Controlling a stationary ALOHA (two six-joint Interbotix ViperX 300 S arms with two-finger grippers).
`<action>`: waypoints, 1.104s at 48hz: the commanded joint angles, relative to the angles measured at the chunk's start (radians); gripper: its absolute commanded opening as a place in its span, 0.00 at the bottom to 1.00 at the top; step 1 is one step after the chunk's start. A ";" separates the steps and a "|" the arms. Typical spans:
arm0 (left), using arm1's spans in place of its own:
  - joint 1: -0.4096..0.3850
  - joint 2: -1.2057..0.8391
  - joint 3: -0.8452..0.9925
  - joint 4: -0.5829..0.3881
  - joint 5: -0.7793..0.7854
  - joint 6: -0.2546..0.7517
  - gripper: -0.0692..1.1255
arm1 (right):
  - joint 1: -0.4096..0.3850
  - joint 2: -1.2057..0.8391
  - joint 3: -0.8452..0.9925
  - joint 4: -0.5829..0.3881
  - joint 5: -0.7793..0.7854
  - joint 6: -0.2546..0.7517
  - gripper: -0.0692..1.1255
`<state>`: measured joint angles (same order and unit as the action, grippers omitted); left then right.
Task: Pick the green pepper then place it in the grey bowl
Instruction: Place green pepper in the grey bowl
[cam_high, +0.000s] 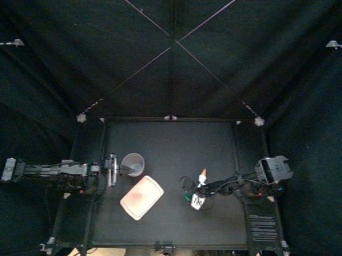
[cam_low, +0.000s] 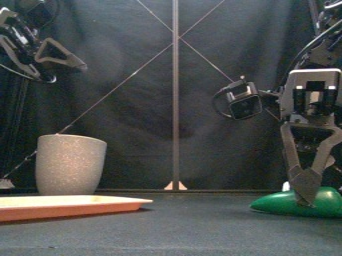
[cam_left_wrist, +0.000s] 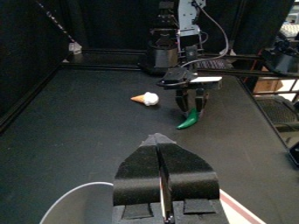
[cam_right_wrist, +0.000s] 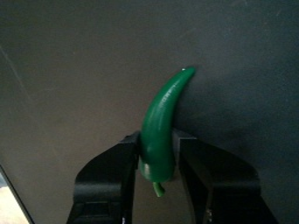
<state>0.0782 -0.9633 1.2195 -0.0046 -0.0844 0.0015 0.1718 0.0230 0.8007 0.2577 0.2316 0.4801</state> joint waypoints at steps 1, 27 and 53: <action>-0.002 0.000 -0.012 0.000 -0.009 0.000 0.11 | -0.006 -0.026 -0.041 0.000 -0.005 -0.006 0.56; 0.006 0.000 -0.015 0.002 -0.014 0.002 0.11 | -0.229 -0.028 -0.380 -0.350 -0.198 -0.012 0.56; 0.000 -0.003 -0.026 0.005 -0.057 0.002 0.11 | -0.305 0.311 -0.735 -0.405 -0.397 -0.008 0.56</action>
<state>0.0798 -0.9679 1.2195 -0.0031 -0.1289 0.0015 -0.1319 0.3313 0.1396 -0.1411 -0.1657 0.4709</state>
